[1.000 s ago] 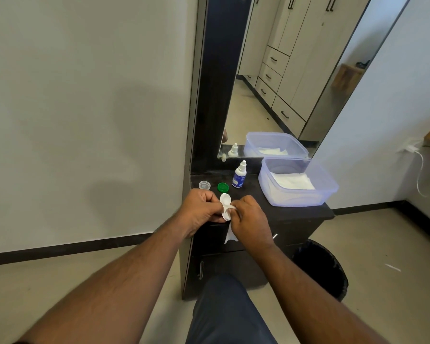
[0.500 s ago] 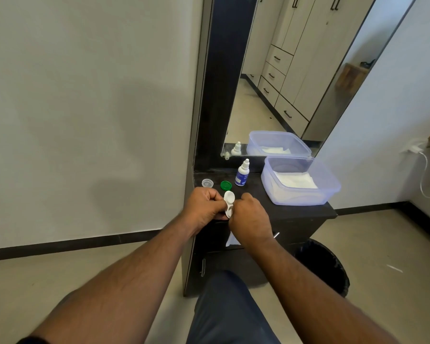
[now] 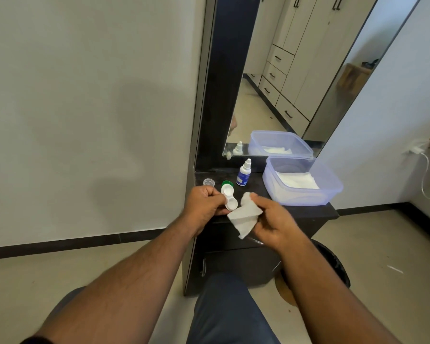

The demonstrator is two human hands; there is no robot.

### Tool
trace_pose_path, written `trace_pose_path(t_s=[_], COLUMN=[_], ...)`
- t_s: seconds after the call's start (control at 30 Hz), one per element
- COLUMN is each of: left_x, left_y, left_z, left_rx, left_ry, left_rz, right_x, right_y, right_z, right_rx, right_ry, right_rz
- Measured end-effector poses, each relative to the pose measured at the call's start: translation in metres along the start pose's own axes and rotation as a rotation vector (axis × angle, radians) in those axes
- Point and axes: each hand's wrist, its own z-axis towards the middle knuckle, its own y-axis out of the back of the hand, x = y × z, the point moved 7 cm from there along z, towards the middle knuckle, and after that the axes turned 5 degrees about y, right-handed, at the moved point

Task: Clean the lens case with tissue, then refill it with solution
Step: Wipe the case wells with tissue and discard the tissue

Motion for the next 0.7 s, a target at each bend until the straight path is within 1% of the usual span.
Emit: trace_pose_path(t_s=[0.03,0.07,0.1,0.13,0.17,0.23,0.3,0.33,0.4,0.53,0.7], left_x=[0.002,0.003,0.003,0.003,0.002,0.000,-0.002,-0.003,-0.005,-0.006,-0.002], left_y=[0.000,0.000,-0.001,-0.002,-0.004,-0.006,-0.007,-0.008,-0.009,-0.010,-0.009], left_z=[0.001,0.003,0.003,0.003,0.002,-0.002,-0.005,-0.006,-0.007,-0.008,-0.004], left_rx=[0.001,0.006,0.022,0.047,0.077,0.135,0.179,0.196,0.220,0.241,0.221], left_ry=[0.040,0.077,0.105,0.125,0.144,0.184,0.216,0.228,0.232,0.217,0.214], left_rz=[-0.021,-0.038,-0.046,-0.051,-0.051,-0.049,-0.043,-0.030,0.003,0.056,0.105], right_x=[0.013,0.025,0.036,0.046,0.052,0.050,0.037,0.032,0.029,0.022,0.010], right_y=[0.007,0.012,0.013,0.010,0.004,-0.014,-0.029,-0.032,-0.033,-0.035,-0.037], right_z=[-0.001,-0.003,-0.007,-0.011,-0.015,-0.024,-0.027,-0.026,-0.022,-0.022,-0.031], right_rx=[-0.040,-0.068,-0.072,-0.042,0.026,0.246,0.464,0.522,0.557,0.591,0.583], right_ry=[0.120,0.250,0.384,0.530,0.674,0.899,1.007,1.024,1.065,1.186,1.398], right_rz=[-0.092,-0.248,-0.447,-0.669,-0.887,-1.251,-1.519,-1.610,-1.703,-1.765,-1.914])
